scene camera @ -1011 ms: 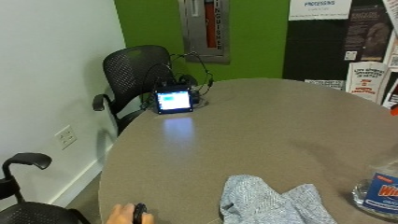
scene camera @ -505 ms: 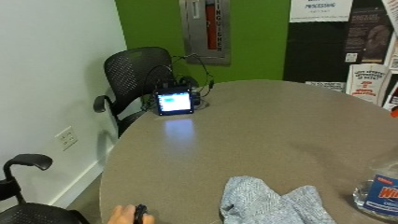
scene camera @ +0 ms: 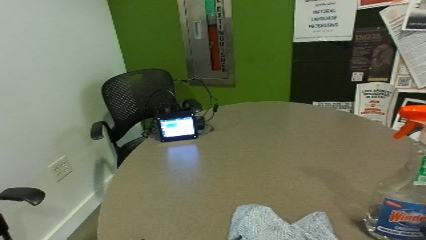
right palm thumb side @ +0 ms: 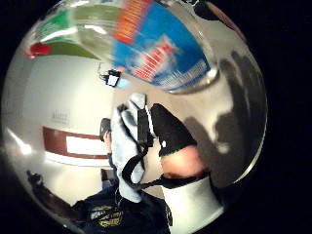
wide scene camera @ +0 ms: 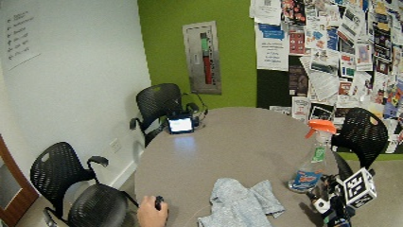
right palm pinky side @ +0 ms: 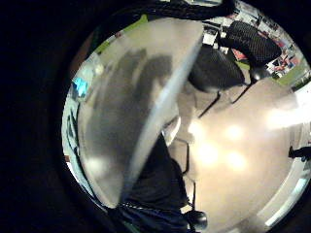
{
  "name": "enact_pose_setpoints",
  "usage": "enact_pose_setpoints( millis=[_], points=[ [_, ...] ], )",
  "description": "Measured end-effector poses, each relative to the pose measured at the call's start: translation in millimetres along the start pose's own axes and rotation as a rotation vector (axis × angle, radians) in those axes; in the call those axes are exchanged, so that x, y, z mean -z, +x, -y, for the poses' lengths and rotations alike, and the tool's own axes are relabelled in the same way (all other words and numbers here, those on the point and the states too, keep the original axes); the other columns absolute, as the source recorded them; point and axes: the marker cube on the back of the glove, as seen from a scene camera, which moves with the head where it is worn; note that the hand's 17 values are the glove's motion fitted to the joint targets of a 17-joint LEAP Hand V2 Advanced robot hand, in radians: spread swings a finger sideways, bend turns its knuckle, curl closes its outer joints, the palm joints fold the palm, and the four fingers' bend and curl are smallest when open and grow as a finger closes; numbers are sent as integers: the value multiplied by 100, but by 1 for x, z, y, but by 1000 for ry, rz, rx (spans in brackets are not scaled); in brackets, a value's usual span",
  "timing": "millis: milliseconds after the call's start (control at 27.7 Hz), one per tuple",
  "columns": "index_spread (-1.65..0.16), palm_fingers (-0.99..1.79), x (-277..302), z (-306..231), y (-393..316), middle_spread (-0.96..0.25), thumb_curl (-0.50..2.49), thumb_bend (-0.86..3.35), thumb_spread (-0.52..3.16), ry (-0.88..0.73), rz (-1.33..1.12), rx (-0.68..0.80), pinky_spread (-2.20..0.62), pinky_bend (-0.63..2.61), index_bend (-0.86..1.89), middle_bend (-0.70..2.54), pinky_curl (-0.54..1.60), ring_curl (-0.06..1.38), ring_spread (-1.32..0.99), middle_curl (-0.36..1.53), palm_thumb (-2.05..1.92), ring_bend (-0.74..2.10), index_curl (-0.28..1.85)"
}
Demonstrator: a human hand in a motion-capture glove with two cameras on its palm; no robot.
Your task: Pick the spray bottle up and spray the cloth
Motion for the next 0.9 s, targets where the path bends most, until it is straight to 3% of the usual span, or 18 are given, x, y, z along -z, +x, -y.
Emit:
enact_pose_setpoints(
  millis=[325, 650, 902],
  points=[
    [-37, 41, 64, 42, -51, -1, 31, -1, 116, 119, 162, 145, 23, 18, 13, 25, 24, 24, 1, 31, 50, 32, 30],
    [-36, 42, 61, 67, -88, 0, 35, 0, 113, 98, 380, 172, 24, 22, 10, 26, 28, 28, 0, 32, 60, 40, 26],
    [-35, 58, 54, 72, -90, -1, 40, 3, 110, 177, 484, 171, 23, 27, 12, 26, 30, 29, -3, 33, 73, 44, 25]
  ],
)
